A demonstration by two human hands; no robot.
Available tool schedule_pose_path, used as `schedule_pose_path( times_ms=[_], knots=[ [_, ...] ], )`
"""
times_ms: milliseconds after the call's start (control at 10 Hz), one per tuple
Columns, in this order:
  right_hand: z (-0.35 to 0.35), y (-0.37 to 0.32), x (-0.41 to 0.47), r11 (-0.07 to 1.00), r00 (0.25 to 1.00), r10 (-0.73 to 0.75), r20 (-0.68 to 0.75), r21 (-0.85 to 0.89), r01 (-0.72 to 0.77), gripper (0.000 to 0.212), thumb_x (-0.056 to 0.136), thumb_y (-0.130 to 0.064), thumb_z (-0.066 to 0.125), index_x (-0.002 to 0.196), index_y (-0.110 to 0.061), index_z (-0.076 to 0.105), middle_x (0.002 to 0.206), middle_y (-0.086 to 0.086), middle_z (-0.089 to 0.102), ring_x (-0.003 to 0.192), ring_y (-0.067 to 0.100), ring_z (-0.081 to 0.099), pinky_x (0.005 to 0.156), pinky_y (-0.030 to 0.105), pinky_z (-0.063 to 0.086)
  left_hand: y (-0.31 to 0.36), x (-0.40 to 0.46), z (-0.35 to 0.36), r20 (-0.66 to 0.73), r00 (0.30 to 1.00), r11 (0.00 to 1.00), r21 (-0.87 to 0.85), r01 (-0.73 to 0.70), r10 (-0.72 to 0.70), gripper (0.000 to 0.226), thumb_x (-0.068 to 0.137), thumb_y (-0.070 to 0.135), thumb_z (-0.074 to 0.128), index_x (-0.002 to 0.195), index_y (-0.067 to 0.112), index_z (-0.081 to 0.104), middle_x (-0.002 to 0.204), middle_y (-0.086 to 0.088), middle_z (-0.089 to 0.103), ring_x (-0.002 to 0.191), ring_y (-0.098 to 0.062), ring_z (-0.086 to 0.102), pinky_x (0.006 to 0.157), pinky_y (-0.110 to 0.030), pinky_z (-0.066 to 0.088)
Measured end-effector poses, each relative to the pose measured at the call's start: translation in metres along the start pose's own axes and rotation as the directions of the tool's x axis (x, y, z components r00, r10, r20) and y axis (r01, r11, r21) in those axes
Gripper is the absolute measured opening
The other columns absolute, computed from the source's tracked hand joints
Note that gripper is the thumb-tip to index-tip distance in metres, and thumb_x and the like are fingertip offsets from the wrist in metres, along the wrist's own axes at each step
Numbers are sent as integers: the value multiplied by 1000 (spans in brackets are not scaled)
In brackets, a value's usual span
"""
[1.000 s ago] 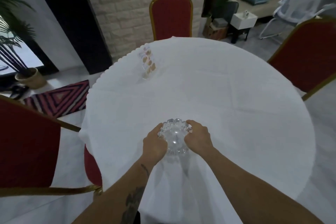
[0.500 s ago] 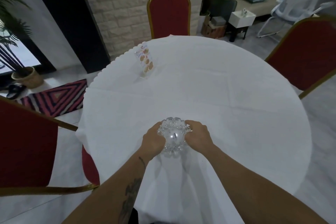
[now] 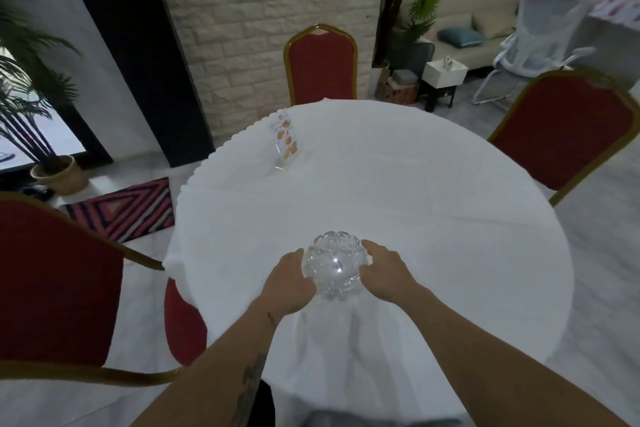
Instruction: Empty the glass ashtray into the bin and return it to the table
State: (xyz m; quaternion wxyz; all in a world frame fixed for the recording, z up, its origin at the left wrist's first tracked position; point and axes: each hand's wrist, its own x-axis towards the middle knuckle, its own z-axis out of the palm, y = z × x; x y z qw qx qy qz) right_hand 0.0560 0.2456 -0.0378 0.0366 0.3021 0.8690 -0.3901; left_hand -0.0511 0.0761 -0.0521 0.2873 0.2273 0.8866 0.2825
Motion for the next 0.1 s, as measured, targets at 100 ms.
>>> schedule_pose_path(
  times_ms=[100],
  knots=[
    [4,-14,-15,992,999,-33,-8,-124,32,56,93,-24,47,149,-23,42,131,7,63,113,29,60,89,33,47,-9,-20,-16,19,999,993,109,-40,38,69,98,30,48,156,10,17,166,-7,18,153,-23,16,121,-33,16]
  ],
)
